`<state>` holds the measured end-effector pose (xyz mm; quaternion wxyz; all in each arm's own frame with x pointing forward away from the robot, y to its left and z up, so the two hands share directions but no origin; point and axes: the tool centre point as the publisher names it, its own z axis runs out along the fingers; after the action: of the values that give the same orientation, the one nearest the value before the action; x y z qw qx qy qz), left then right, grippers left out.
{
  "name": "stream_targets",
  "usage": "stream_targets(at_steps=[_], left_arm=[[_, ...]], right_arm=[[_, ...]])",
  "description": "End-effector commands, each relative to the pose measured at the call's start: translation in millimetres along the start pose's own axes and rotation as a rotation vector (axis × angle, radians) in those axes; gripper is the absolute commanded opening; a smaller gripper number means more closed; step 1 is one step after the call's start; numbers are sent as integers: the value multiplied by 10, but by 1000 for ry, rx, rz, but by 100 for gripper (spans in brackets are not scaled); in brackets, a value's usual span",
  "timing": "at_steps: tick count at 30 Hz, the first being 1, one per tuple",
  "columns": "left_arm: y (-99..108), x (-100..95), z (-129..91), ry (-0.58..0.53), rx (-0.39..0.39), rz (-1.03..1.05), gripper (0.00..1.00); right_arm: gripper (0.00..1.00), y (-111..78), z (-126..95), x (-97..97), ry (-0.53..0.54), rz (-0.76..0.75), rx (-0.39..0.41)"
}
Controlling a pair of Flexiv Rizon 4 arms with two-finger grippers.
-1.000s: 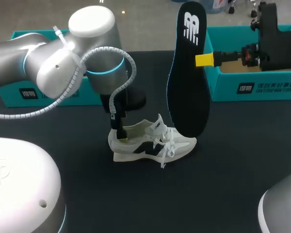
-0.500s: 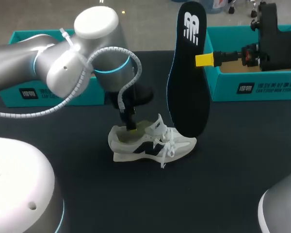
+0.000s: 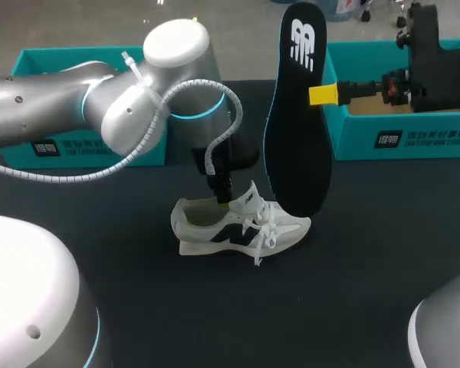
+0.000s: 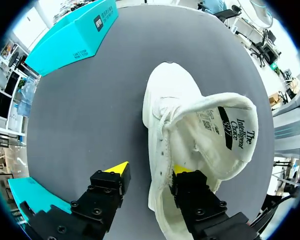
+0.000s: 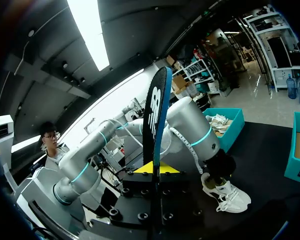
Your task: Take the shoe out of the shoebox, open the shoe tongue, remove and reinsert the insole, then place the shoe into the shoebox
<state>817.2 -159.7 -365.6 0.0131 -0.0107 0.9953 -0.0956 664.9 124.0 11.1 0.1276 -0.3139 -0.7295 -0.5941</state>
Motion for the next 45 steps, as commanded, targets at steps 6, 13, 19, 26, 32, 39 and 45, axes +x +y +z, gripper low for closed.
stream_targets(at_steps=[6, 13, 19, 26, 32, 39, 45], left_arm=[[-2, 70, 148, 19, -14, 20, 47], [88, 76, 174, 28, -31, 4, 46], [136, 82, 211, 42, -40, 4, 36], [97, 119, 280, 61, -30, 13, 0], [113, 126, 178, 42, -35, 79, 0], [128, 52, -40, 177, -83, 448, 0], [122, 27, -218, 229, -93, 719, 0]], right_arm=[[0, 21, 28, -11, 0, 1, 4], [0, 21, 28, -11, 0, 1, 4], [0, 21, 28, -11, 0, 1, 4], [0, 21, 28, -11, 0, 1, 4], [0, 21, 28, -11, 0, 1, 4], [0, 21, 28, -11, 0, 1, 4], [0, 21, 28, -11, 0, 1, 4]])
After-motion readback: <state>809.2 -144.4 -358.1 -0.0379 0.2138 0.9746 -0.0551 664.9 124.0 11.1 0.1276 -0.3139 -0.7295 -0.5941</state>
